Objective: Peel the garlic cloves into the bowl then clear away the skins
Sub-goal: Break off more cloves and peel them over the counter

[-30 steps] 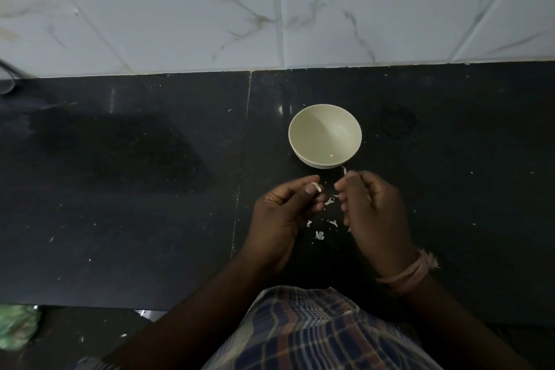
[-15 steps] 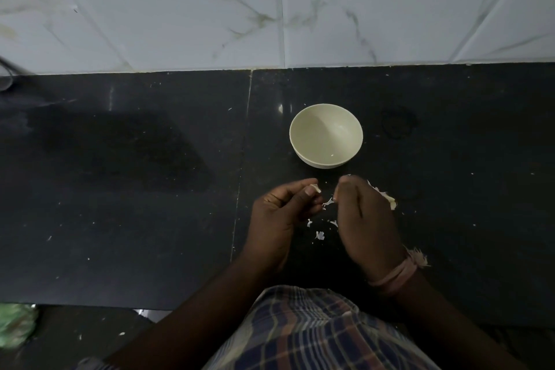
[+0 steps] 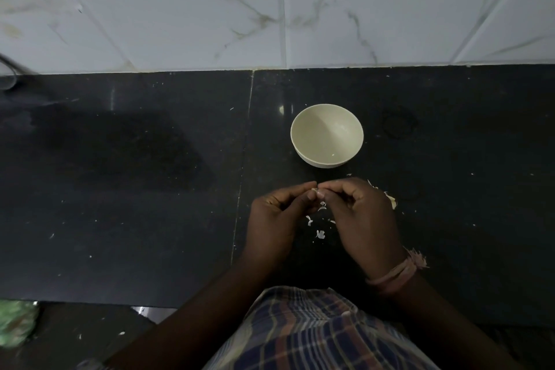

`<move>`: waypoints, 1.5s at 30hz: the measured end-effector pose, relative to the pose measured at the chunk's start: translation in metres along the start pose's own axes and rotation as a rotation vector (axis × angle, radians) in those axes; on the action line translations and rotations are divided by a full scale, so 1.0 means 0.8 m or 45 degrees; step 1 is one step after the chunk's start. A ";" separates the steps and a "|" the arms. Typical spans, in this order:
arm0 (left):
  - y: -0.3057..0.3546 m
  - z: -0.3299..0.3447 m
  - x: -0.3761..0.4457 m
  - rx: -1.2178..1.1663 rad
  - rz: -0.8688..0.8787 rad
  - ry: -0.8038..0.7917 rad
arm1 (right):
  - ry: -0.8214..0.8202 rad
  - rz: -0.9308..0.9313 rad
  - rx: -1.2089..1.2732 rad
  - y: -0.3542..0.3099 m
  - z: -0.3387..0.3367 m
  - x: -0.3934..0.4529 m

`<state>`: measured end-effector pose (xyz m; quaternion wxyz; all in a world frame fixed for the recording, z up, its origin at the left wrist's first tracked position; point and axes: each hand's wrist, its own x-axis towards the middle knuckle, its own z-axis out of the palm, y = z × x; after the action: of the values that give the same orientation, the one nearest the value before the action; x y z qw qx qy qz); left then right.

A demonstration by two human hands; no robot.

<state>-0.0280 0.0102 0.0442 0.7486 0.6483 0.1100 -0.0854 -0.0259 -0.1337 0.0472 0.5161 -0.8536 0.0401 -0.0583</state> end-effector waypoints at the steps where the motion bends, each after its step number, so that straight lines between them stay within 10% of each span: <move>1: 0.001 -0.001 0.000 0.057 0.024 -0.005 | -0.004 -0.001 -0.004 0.001 -0.001 -0.001; 11: 0.006 -0.003 -0.005 0.213 0.101 -0.051 | -0.056 -0.175 -0.193 -0.008 -0.002 -0.003; 23: 0.007 0.009 -0.004 -0.466 -0.235 0.001 | -0.084 0.422 0.332 -0.014 0.001 -0.004; 31: -0.006 0.005 0.001 -0.664 -0.358 0.034 | -0.235 0.128 -0.207 0.003 -0.007 -0.008; 37: -0.002 0.007 0.000 -0.663 -0.362 0.047 | 0.067 -0.065 -0.380 0.005 -0.005 -0.011; 45: -0.005 0.005 0.003 -0.589 -0.269 0.065 | 0.039 -0.112 -0.097 -0.001 -0.002 -0.006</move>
<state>-0.0270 0.0054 0.0404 0.8609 0.4467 0.2124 -0.1193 -0.0312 -0.1342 0.0488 0.4796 -0.8725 0.0126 -0.0925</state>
